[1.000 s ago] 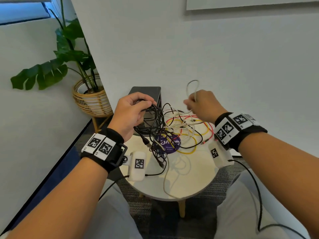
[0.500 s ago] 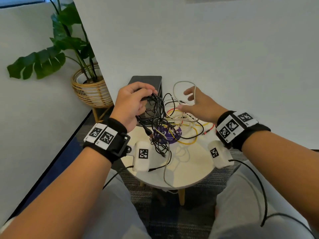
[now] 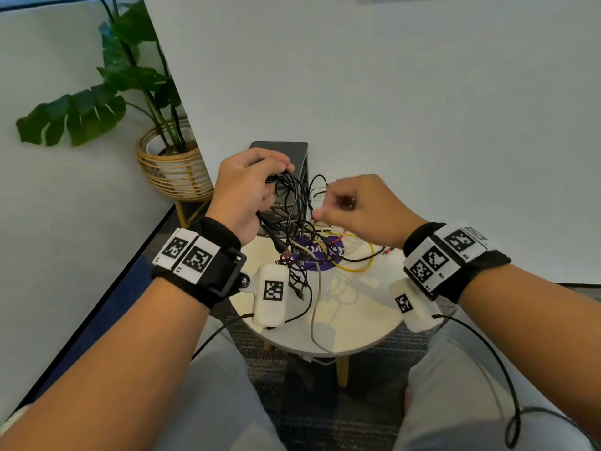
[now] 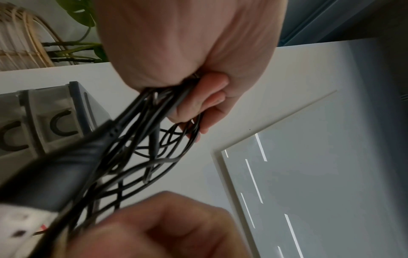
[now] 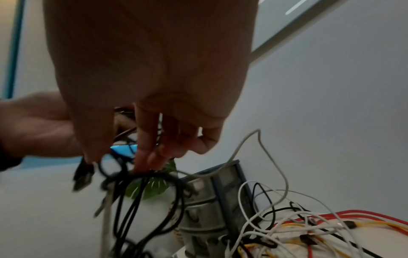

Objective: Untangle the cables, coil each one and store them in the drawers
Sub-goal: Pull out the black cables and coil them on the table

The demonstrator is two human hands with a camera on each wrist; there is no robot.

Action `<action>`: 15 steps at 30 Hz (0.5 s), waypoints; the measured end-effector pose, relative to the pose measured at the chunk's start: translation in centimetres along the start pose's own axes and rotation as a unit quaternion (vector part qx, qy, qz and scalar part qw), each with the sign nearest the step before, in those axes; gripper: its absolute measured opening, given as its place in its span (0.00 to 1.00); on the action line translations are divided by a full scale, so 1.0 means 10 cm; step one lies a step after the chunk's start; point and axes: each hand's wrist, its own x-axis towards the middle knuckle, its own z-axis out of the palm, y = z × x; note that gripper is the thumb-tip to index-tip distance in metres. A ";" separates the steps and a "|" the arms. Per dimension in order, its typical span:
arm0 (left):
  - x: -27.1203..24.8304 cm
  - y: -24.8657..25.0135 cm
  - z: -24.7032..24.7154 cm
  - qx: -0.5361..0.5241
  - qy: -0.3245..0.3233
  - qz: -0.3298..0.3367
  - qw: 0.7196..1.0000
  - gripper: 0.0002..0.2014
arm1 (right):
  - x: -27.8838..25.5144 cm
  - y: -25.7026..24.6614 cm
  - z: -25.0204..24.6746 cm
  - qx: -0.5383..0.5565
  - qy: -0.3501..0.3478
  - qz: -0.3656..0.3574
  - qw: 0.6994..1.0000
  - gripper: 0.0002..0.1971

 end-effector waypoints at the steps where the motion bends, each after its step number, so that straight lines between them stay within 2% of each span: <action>1: 0.00 0.01 0.01 -0.001 0.002 0.001 1.000 0.09 | 0.00 -0.07 0.04 -0.015 -0.047 -0.007 0.999 0.13; 3: -0.01 0.04 0.03 0.000 0.003 0.003 1.000 0.08 | 0.01 -0.14 0.16 -0.082 -0.132 -0.014 0.988 0.12; 5: -0.01 0.07 0.04 0.002 0.004 0.005 1.000 0.08 | 0.02 -0.15 0.24 -0.122 -0.162 -0.022 0.979 0.10; 10: 0.01 0.11 0.00 -0.005 0.023 0.023 0.999 0.09 | 0.06 -0.18 0.22 -0.113 -0.137 -0.028 0.984 0.02; 12: 0.02 0.11 -0.03 0.016 0.025 0.033 0.999 0.09 | 0.08 -0.21 0.16 -0.101 -0.125 -0.034 0.986 0.03; 15: 0.01 0.09 -0.05 0.100 0.000 0.075 0.992 0.08 | 0.16 -0.28 0.05 -0.075 -0.083 -0.050 0.992 0.05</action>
